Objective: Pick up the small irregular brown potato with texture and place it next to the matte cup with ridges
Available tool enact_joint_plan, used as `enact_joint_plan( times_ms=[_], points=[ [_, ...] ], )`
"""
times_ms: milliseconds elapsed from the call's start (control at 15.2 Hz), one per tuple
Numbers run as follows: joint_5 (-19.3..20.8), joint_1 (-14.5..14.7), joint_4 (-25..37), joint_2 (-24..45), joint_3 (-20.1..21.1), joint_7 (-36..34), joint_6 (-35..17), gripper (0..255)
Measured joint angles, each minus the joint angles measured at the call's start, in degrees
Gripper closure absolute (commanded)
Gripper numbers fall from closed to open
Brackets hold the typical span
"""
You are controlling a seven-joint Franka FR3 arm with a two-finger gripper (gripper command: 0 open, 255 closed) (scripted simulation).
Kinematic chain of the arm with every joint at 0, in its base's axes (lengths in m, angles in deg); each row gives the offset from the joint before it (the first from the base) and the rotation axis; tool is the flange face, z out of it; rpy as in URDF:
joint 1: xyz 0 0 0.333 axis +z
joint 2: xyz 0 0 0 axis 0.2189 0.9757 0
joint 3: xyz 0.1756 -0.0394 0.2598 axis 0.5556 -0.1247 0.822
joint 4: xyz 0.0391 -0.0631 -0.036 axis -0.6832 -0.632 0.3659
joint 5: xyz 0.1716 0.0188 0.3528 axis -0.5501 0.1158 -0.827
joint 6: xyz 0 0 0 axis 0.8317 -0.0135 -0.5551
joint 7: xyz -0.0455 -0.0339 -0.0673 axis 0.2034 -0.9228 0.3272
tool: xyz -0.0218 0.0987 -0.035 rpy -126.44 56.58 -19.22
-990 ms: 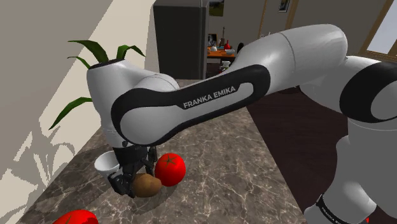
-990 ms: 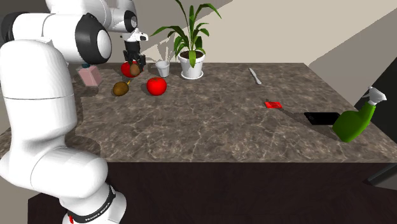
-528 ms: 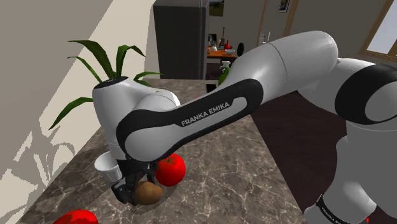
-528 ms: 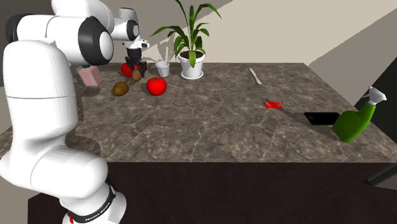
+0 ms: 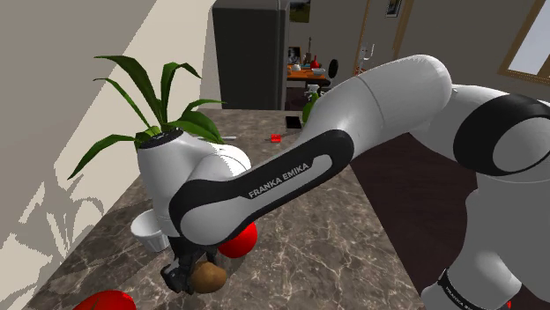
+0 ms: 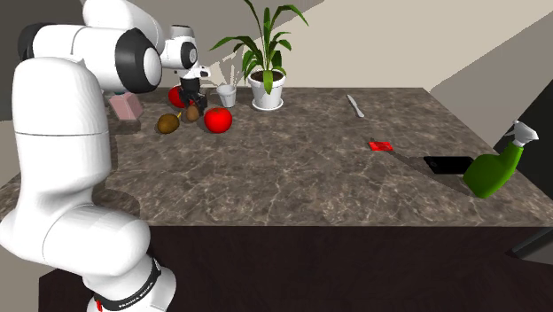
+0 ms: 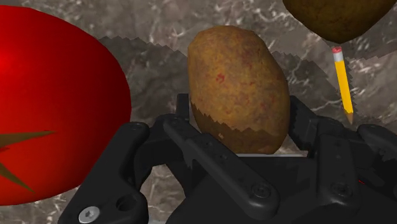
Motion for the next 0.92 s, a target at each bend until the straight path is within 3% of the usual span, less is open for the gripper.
enact_joint_plan(
  times_ms=[528,594,924],
  points=[
    [0.2,0.1,-0.9,0.8,-0.1,0.0,-1.7,255],
    [0.2,0.1,-0.9,0.8,-0.1,0.0,-1.7,0],
    [0.2,0.1,-0.9,0.8,-0.1,0.0,-1.7,0]
  ],
)
